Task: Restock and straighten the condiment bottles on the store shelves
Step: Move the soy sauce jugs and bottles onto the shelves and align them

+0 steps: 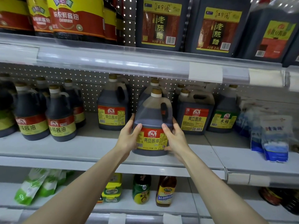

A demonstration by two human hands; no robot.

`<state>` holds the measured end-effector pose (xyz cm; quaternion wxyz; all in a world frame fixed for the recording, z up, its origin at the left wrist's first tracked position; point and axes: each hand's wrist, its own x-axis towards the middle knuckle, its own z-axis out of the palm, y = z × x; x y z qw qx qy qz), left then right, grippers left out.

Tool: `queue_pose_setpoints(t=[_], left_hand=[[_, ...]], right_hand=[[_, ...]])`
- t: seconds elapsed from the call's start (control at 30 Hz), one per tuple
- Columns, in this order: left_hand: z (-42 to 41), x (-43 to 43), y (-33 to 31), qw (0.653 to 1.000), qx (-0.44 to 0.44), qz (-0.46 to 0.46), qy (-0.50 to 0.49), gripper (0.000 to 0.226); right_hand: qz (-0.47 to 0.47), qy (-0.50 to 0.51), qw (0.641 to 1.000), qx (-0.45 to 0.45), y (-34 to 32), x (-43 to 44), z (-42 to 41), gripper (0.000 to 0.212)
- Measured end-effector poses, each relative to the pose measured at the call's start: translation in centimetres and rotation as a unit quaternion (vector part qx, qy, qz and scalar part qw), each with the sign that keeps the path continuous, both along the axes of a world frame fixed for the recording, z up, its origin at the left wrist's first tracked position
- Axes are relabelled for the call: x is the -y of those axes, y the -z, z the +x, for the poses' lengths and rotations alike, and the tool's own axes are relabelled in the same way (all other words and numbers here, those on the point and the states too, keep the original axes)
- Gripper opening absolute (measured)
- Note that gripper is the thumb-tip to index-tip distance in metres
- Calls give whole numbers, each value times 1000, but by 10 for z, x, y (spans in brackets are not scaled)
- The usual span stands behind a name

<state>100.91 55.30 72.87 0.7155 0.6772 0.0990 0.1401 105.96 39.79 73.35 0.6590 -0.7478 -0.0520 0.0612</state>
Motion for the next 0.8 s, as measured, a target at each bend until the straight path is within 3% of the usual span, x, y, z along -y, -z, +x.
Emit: queue_pose_setpoints(t=[0.8], left_hand=[[31, -7, 3, 1000, -1, 23, -6, 55]], right_hand=[[5, 4, 1000, 1, 3, -9, 33, 65]])
